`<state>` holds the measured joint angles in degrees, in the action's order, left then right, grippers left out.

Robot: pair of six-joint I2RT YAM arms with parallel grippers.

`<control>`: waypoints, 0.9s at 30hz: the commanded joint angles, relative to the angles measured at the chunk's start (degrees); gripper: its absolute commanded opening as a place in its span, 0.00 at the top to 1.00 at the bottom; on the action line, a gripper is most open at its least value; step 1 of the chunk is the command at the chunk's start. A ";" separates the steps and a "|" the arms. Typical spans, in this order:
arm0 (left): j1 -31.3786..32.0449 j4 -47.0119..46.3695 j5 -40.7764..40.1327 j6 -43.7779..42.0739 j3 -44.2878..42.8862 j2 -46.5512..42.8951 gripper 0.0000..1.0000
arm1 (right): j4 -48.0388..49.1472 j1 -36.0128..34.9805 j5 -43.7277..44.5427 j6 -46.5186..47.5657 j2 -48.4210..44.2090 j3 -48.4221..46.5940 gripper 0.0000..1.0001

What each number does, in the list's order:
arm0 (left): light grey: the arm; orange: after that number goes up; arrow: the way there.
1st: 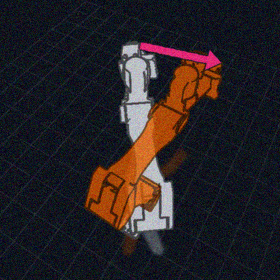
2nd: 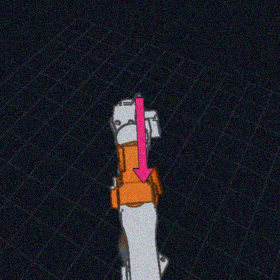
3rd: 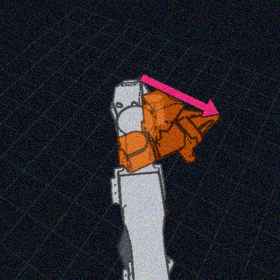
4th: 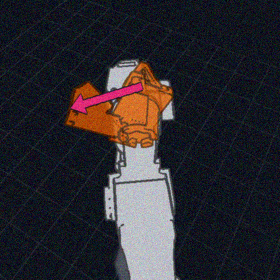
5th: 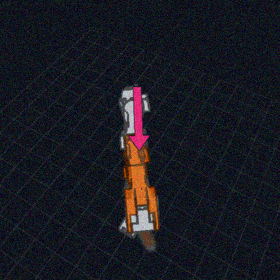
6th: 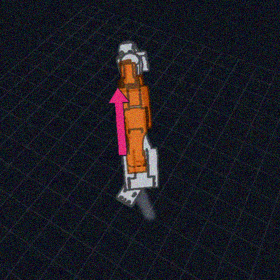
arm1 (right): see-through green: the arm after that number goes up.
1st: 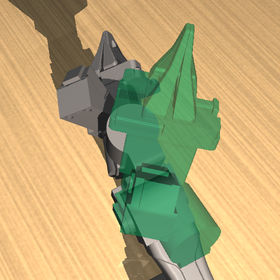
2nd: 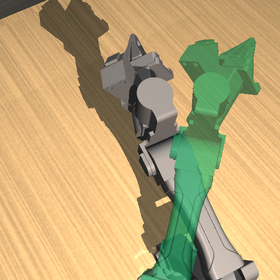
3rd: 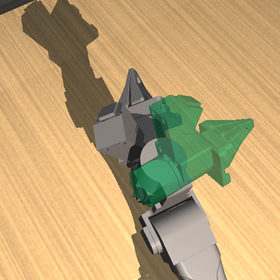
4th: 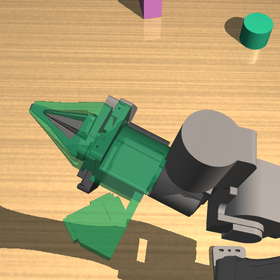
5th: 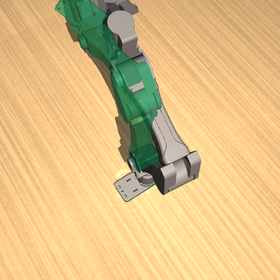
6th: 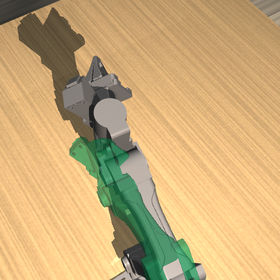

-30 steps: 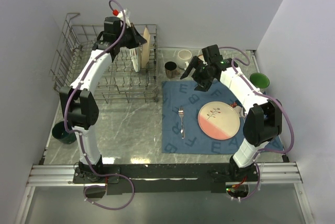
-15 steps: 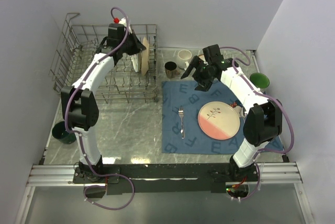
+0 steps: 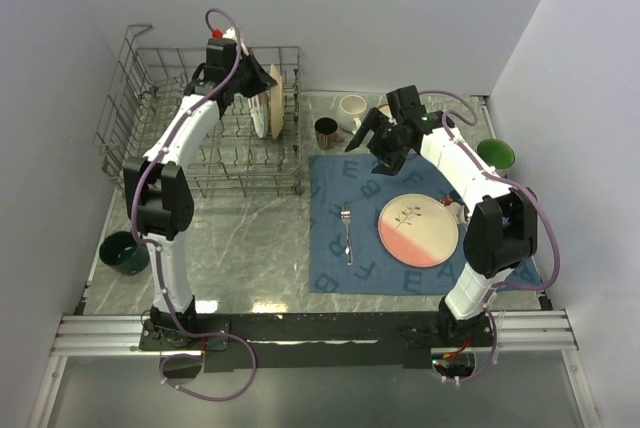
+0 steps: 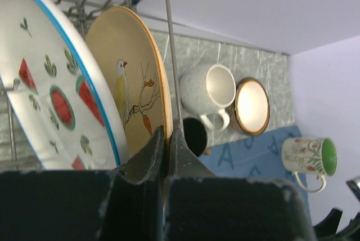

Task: Load the mixed dishes into the dish rack
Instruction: Insert the plate into the dish rack

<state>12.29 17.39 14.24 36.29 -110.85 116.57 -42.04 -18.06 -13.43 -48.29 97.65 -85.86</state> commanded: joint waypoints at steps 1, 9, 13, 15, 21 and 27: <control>-1.57 -9.21 0.34 1.06 -8.06 1.01 0.99 | -0.23 0.57 -0.37 0.66 0.35 -1.67 0.02; -1.75 -11.31 3.08 1.59 -4.39 1.65 0.99 | 0.38 0.66 0.07 0.39 -0.88 0.17 0.02; -1.75 -10.54 2.98 0.28 -0.60 0.23 0.98 | 1.00 0.93 -0.19 0.04 -1.49 1.23 0.02; -1.75 -9.74 3.34 0.01 -0.60 0.41 0.73 | 1.08 0.93 -0.37 -0.13 -1.32 1.23 0.02; -1.75 -10.45 4.13 -0.52 -1.73 0.32 0.39 | 1.26 0.93 -0.89 -0.22 -0.97 1.31 0.02; -1.75 -9.21 4.83 -0.61 -3.50 0.76 0.35 | 1.26 0.84 -0.72 -0.22 -1.23 1.23 0.02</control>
<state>11.07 8.56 18.65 36.67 -111.90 119.28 -41.60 -17.58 -14.06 -48.34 97.65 -84.66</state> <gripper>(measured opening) 0.641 0.980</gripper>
